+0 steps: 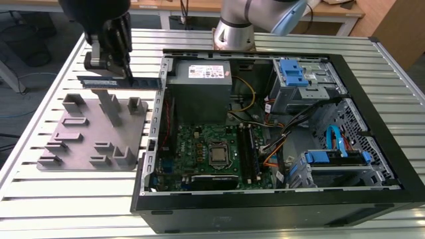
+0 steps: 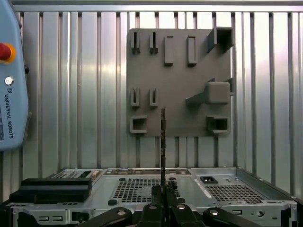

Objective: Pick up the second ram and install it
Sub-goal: 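Pick up the second ram and move it above second insertion slot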

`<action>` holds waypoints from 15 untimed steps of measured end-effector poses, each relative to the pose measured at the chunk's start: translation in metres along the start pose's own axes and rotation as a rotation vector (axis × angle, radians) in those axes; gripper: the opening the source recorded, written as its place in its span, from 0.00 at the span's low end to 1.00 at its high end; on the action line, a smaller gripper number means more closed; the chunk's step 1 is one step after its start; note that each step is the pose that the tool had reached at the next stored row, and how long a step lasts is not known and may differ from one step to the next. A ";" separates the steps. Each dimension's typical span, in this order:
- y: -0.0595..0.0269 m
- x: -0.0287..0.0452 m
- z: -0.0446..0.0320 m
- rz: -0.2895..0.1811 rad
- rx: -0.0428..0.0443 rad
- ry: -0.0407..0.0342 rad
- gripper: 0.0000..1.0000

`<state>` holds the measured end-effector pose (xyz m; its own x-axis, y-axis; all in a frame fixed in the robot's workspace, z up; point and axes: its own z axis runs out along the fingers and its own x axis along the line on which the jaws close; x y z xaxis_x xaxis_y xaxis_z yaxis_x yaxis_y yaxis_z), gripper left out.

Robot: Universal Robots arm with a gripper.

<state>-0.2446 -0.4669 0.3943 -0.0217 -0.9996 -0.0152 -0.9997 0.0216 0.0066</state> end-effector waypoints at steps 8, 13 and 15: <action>-0.0318 -0.0007 -0.0002 0.000 -0.0037 0.0001 0.14; -0.0505 -0.0011 -0.0003 0.000 -0.0057 0.0001 0.14; -0.0573 -0.0012 -0.0003 0.000 -0.0064 0.0001 0.14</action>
<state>-0.1873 -0.4669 0.3942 -0.0218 -0.9996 -0.0151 -0.9997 0.0216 0.0130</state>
